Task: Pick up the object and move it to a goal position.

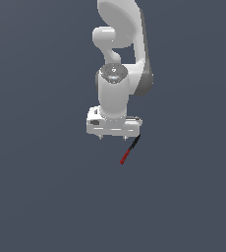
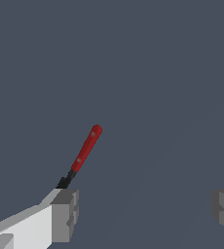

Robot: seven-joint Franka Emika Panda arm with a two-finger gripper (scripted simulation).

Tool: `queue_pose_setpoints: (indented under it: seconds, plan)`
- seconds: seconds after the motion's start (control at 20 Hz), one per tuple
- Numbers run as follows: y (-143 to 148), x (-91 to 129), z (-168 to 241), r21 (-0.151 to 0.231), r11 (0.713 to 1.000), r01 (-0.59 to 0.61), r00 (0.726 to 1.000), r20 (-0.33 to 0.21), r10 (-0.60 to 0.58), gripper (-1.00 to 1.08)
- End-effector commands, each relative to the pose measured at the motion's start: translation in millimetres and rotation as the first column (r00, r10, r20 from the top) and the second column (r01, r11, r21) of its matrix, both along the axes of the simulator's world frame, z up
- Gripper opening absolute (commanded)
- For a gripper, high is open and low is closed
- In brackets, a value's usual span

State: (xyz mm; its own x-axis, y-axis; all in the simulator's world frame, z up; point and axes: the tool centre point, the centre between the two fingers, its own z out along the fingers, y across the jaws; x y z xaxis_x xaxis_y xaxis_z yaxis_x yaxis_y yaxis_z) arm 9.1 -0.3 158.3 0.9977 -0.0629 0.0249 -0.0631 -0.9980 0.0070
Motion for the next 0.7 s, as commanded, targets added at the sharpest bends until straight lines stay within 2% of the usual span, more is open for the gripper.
queue_pose_setpoints:
  seconds: [0.0, 0.3, 0.65]
  plan:
    - [7.3, -1.4, -6.9, 0.003, 0.999, 0.034, 0.999, -0.002, -0.034, 1.00]
    - [29.8, -6.9, -28.7, 0.010, 0.989, 0.148, 0.989, -0.007, -0.148, 1.00]
    - [57.7, -16.4, -56.8, 0.014, 0.956, 0.294, 0.956, -0.016, -0.294, 1.00]
